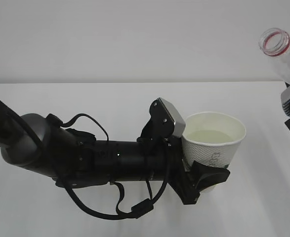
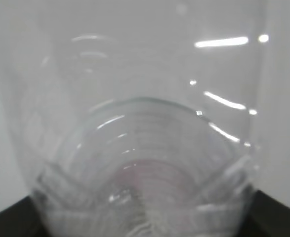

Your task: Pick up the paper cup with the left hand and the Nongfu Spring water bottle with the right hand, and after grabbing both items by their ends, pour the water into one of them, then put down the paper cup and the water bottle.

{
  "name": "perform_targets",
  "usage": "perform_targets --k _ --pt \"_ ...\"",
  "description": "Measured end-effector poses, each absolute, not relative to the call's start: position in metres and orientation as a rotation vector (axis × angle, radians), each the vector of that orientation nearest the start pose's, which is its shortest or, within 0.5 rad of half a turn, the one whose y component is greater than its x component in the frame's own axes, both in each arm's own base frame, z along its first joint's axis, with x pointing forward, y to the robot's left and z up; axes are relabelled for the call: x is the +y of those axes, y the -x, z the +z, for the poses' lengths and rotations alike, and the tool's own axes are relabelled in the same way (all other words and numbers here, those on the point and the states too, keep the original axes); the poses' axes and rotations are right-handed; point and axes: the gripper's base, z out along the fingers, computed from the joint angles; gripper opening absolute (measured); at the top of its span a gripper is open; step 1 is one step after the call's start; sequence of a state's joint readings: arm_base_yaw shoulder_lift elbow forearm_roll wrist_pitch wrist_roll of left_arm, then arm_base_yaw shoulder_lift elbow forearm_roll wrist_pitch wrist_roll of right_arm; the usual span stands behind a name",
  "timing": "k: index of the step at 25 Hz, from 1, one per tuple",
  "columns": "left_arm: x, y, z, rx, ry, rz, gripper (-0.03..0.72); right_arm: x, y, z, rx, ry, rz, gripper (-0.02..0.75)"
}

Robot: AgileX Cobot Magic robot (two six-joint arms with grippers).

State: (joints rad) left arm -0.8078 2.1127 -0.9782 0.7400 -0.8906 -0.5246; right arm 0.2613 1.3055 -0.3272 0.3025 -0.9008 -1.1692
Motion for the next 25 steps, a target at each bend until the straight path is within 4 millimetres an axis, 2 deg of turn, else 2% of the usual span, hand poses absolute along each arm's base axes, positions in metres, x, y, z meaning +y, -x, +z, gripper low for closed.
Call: perform_targets --k 11,25 --pt "-0.3199 -0.24 0.1154 1.622 -1.123 -1.061 0.492 0.0334 -0.2242 0.2222 1.49 0.685 -0.706 0.494" --pt "-0.3199 -0.24 0.1154 1.622 -1.123 -1.061 0.492 0.0318 -0.2244 0.2222 1.579 0.279 -0.322 0.494"
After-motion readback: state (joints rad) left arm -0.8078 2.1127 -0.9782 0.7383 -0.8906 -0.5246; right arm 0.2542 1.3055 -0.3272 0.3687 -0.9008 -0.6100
